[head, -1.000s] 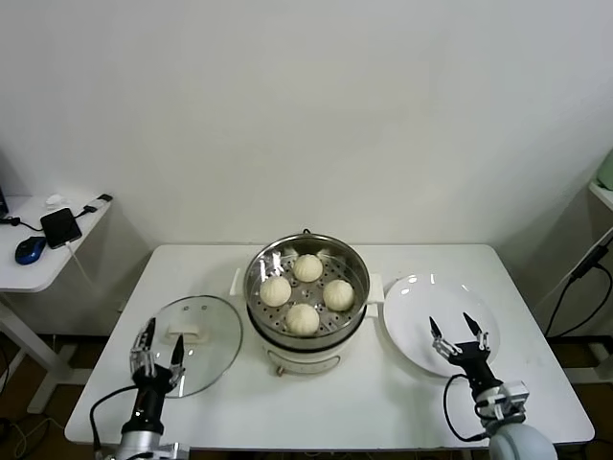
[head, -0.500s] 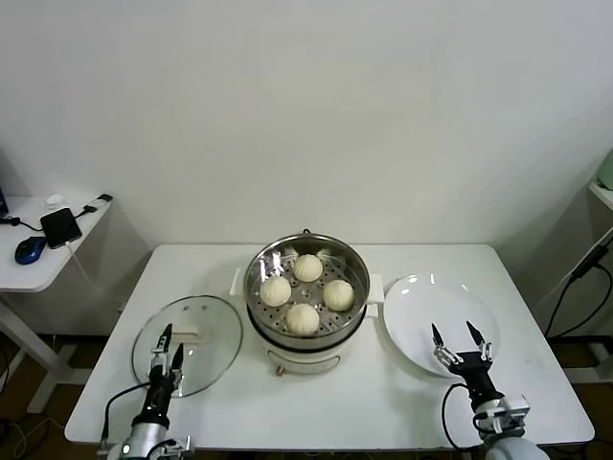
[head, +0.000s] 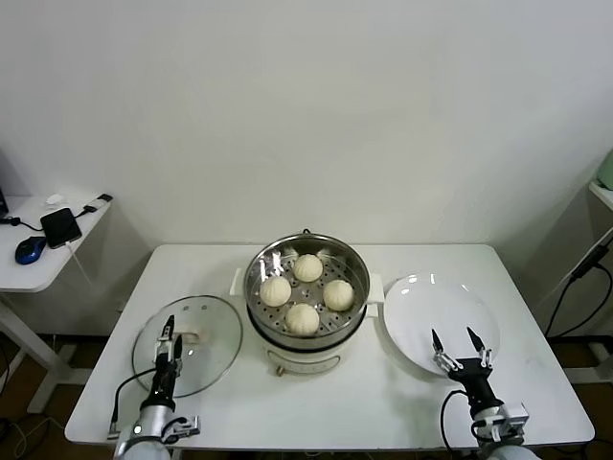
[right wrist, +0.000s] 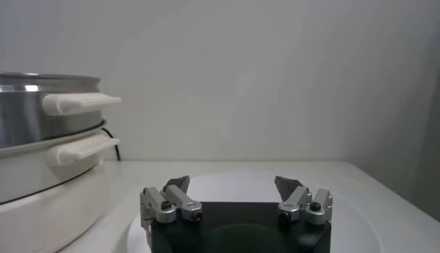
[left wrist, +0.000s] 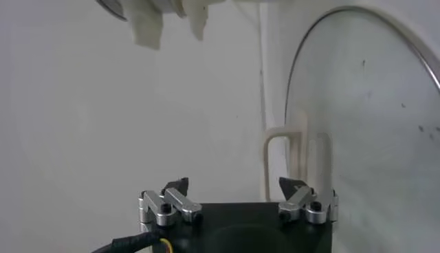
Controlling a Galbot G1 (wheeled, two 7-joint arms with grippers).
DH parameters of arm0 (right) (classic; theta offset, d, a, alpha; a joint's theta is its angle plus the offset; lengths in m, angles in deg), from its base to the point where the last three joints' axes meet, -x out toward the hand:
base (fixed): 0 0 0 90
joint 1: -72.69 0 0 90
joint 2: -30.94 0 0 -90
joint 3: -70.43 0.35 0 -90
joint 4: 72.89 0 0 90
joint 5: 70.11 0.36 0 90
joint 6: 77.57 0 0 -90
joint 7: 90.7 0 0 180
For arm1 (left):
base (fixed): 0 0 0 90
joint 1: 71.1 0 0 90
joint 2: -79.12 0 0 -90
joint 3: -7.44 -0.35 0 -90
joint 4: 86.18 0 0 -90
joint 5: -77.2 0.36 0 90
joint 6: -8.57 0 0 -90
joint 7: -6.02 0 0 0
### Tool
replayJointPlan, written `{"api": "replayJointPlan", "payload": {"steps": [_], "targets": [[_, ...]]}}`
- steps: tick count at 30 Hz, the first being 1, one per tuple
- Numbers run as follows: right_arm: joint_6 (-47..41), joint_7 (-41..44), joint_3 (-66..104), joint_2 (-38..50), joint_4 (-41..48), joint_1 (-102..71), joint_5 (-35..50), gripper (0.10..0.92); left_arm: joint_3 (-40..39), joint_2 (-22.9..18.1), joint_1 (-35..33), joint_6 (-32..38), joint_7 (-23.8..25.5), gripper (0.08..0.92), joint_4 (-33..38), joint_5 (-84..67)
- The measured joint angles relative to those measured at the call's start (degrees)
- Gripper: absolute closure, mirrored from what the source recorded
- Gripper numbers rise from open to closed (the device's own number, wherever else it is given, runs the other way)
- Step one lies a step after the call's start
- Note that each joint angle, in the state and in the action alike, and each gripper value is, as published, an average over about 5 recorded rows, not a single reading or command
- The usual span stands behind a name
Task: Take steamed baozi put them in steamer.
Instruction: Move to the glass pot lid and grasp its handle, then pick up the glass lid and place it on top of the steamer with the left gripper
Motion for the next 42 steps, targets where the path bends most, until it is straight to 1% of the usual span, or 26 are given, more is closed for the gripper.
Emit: {"api": "replayJointPlan", "payload": {"steps": [3, 6, 9, 11, 20, 26, 29, 35, 42], "targets": [[0.15, -0.16, -0.12, -0.15, 0.10, -0.03, 0.00, 0.203, -0.20, -0.28, 0.81, -0.24, -0.19, 0.178, -0.97, 0.00], [0.32, -0.21, -0.23, -0.26, 0.15, -0.15, 0.03, 0.203, -0.19, -0.43, 1.56, -0.26, -0.38, 0.201, -1.96, 0.04], [0.55, -0.24, -0.33, -0.32, 0.16, -0.32, 0.05, 0.203, -0.06, -0.43, 2.25, -0.15, -0.65, 0.286, -3.01, 0.14], [0.67, -0.27, -0.44, -0.38, 0.17, -0.43, 0.05, 0.203, 0.04, -0.33, 2.64, -0.04, -0.76, 0.364, -3.77, 0.21], [1.17, -0.87, -1.55, -0.45, 0.34, -0.38, 0.16, 0.203, 0.30, -0.16, 3.81, 0.77, -1.21, 0.623, -6.94, 0.02], [1.64, -1.42, -2.61, -0.21, 0.21, -0.24, 0.16, 0.203, 0.47, -0.40, 4.97, 1.83, -2.39, 0.796, -8.82, -0.86], [1.84, -1.56, -3.05, -0.16, 0.07, -0.32, 0.13, 0.203, 0.66, -0.45, 5.22, 2.25, -2.82, 0.856, -9.16, -1.48], [2.18, -1.73, -3.45, 0.02, -0.06, -0.52, 0.07, 0.203, 0.47, -0.15, 4.21, 2.31, -1.97, 0.867, -7.63, -3.75], [2.33, -1.84, -3.52, 0.42, -0.68, -1.06, 0.02, 0.203, 0.33, 0.59, 1.86, 1.31, 0.84, 0.867, -0.44, -8.02]]}}
